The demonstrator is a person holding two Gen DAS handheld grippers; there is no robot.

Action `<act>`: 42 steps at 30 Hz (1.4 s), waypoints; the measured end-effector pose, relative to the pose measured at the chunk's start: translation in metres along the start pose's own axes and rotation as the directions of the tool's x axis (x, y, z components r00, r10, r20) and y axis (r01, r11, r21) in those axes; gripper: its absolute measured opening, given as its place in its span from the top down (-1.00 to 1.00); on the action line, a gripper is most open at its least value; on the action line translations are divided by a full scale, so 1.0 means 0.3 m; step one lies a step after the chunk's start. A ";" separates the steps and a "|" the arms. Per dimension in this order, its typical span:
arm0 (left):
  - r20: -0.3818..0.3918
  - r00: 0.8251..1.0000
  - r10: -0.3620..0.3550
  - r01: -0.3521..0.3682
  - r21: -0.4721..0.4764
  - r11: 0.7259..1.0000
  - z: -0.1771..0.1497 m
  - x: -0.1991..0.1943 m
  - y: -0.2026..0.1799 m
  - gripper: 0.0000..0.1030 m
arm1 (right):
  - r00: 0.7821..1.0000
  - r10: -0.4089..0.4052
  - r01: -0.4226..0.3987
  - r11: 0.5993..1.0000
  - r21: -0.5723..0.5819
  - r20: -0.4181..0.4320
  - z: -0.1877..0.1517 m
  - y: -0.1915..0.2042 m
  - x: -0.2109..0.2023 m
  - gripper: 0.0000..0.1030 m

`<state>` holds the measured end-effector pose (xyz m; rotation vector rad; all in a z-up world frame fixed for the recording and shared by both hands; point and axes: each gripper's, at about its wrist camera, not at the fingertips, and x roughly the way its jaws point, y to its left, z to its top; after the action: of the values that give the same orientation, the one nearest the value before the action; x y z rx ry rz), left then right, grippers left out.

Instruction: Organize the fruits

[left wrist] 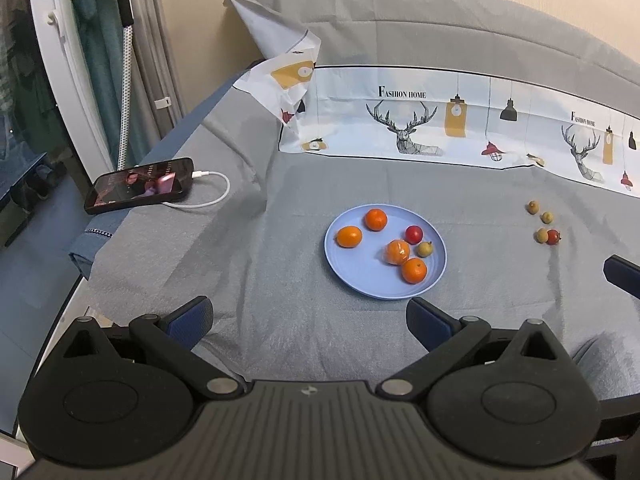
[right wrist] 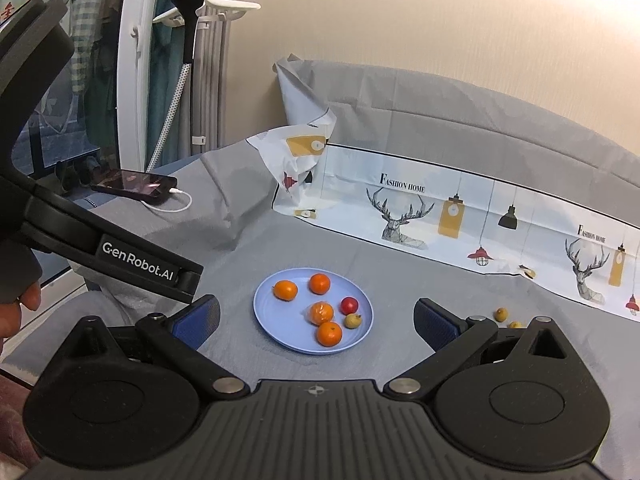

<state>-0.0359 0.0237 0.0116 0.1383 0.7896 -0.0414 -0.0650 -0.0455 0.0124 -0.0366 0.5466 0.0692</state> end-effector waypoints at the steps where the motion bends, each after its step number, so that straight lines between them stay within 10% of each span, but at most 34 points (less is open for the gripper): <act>1: 0.002 1.000 -0.001 0.001 0.000 1.000 -0.001 -0.002 -0.001 -0.99 | 1.000 -0.002 0.002 1.000 0.000 0.001 0.000 0.004 -0.001 -0.99; 42: -0.114 0.993 0.015 -0.012 0.020 1.000 0.015 0.172 -0.001 -0.99 | 0.991 0.014 -0.010 1.000 0.030 -0.133 -0.022 -0.004 0.155 -0.99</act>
<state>0.0036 0.0236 -0.0219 0.1653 0.9026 -0.0284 -0.0287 -0.0446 -0.0173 -0.0098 0.6808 0.0709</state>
